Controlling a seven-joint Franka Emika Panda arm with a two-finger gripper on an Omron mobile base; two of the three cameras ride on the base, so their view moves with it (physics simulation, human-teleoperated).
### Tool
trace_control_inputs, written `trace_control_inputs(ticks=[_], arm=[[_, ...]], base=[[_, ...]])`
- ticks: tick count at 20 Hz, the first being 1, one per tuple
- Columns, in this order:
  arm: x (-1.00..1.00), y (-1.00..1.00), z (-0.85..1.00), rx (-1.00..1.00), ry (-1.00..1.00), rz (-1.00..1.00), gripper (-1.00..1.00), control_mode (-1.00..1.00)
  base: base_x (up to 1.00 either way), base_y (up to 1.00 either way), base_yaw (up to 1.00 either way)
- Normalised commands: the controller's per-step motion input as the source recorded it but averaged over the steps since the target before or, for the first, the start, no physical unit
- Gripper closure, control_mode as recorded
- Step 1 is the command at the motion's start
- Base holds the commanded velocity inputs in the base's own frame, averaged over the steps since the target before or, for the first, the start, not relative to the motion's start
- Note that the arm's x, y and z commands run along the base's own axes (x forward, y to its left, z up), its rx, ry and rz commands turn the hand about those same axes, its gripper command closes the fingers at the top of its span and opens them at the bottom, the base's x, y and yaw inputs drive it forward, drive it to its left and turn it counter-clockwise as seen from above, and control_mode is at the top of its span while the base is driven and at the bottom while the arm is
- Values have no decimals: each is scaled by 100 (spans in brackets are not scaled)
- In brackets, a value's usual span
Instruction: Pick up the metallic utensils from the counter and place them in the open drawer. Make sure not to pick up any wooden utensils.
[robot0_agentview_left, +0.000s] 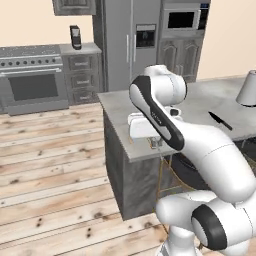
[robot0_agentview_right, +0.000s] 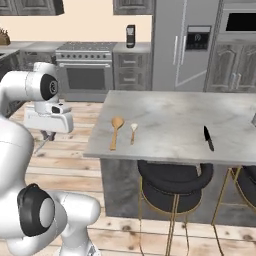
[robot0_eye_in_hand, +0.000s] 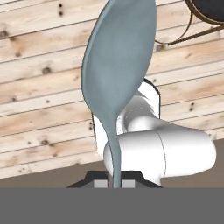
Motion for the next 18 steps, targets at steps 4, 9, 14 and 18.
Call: trace_control_inputs(ticks=[4, 9, 14, 18], arm=[[0, 0, 0, 0, 0, 0, 100, 100], [0, 0, 0, 0, 0, 0, 100, 100], [0, 0, 0, 0, 0, 0, 100, 100], [0, 0, 0, 0, 0, 0, 100, 100]], base=[[-20, 100, 6], [-7, 100, 4], [19, 99, 0], [64, 95, -8]])
